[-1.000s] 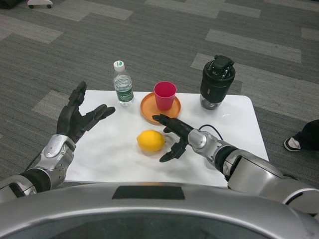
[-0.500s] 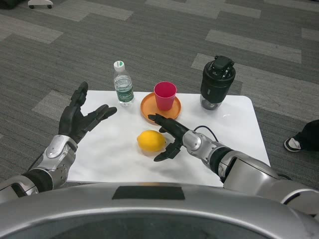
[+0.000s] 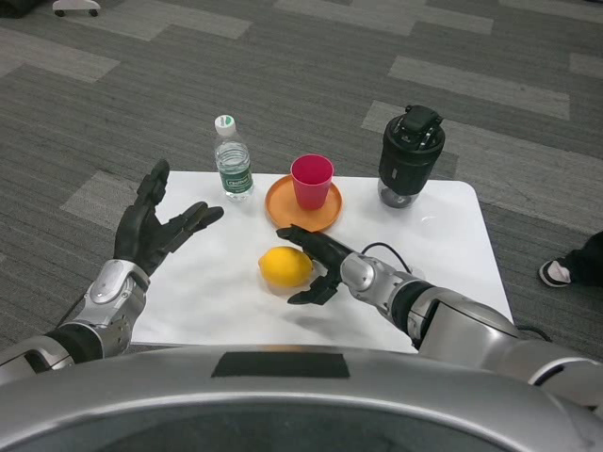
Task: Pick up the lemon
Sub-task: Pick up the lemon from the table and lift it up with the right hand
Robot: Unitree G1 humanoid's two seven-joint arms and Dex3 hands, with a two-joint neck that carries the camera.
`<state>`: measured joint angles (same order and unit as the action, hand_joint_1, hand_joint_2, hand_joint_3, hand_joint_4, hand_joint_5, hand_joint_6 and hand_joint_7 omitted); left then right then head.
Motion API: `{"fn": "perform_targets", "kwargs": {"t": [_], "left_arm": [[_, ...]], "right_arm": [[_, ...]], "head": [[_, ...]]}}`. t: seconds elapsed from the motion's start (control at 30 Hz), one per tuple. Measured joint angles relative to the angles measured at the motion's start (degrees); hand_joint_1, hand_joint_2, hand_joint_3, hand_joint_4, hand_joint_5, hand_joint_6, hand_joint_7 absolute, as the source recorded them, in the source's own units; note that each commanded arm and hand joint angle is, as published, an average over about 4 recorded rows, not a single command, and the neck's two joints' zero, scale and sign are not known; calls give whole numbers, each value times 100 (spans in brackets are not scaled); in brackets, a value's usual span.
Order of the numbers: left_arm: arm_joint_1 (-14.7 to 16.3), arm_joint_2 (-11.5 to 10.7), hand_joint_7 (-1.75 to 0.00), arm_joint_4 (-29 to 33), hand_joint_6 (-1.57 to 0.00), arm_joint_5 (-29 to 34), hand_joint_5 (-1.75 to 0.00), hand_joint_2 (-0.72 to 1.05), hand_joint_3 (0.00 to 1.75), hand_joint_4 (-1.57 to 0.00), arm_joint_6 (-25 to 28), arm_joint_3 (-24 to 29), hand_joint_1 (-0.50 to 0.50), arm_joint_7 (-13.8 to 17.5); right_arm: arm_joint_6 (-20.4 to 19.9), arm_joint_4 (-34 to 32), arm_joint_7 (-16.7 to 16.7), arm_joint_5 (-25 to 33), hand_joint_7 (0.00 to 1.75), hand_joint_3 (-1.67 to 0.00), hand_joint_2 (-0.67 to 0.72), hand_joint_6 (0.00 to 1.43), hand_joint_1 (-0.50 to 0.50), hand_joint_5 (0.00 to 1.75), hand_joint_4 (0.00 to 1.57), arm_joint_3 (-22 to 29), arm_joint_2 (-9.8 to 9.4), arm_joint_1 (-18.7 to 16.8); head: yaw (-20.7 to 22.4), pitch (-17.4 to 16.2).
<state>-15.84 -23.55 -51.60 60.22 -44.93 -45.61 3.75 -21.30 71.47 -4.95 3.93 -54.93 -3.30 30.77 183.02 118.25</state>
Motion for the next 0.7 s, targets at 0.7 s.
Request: {"fn": "perform_targets", "kwargs": {"t": [0.7], "left_arm": [[79,19,0,93,0,0,0,105,9,0,-3,45,50,0]], "right_arm": [[88,175,-441,21,105,-95,-59,0,-29,165,1,-354,46,68]], "head": [[139,2]]}}
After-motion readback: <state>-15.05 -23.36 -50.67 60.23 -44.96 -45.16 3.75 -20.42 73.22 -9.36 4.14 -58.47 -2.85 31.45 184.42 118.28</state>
